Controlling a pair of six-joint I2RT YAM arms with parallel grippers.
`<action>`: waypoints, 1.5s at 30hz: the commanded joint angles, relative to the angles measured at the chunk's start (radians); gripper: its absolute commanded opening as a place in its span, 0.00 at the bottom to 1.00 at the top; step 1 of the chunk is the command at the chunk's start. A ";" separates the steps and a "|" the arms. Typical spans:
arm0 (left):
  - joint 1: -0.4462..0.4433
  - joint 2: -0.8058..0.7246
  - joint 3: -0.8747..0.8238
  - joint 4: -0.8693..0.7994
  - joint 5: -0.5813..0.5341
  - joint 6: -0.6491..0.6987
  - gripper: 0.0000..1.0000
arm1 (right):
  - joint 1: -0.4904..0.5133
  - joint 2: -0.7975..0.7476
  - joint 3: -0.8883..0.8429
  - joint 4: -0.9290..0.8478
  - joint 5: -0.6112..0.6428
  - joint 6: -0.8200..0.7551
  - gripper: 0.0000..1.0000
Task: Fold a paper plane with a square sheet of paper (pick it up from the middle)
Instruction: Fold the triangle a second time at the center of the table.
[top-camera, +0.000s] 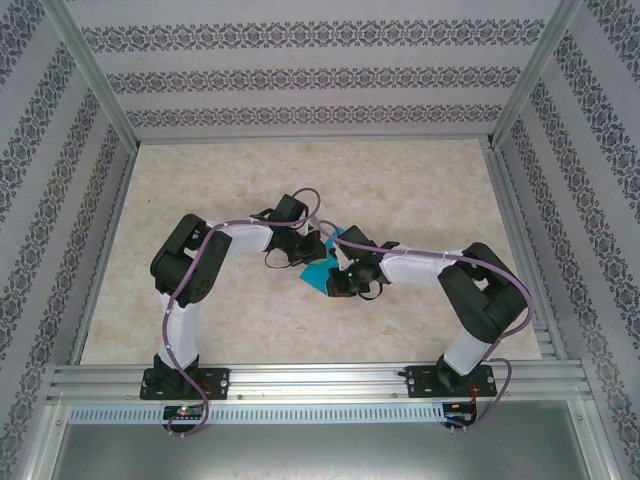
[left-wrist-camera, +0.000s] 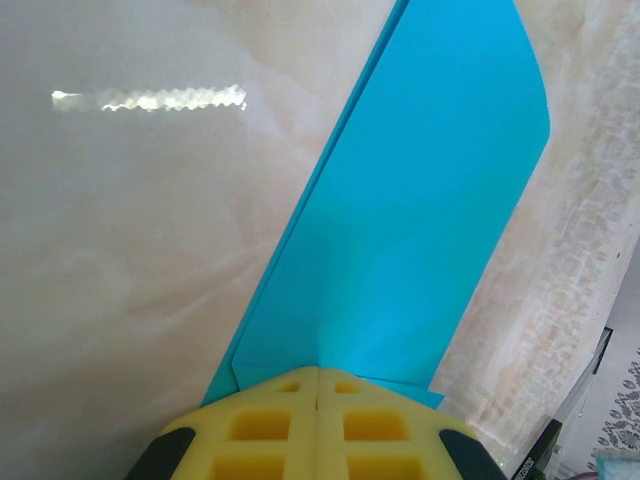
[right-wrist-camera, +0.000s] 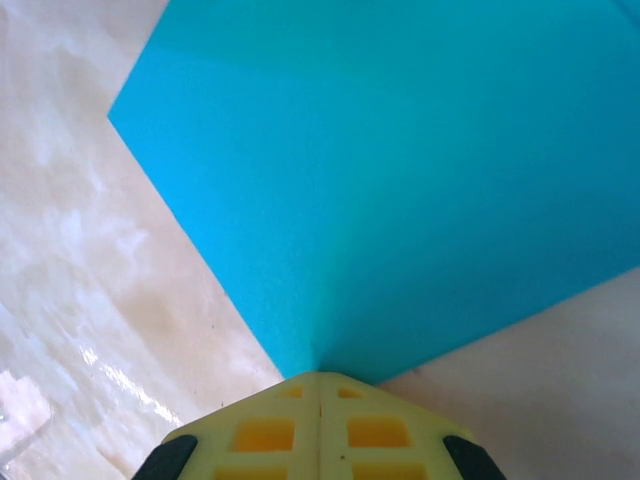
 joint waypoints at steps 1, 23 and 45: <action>-0.016 0.097 -0.060 -0.105 -0.115 -0.008 0.01 | 0.000 -0.046 0.025 -0.042 0.001 -0.010 0.02; -0.015 0.092 -0.068 -0.097 -0.106 -0.015 0.01 | -0.003 0.088 0.060 0.071 0.046 0.059 0.01; -0.017 0.070 -0.051 -0.066 -0.049 0.026 0.11 | 0.005 -0.168 -0.066 0.007 0.028 0.121 0.02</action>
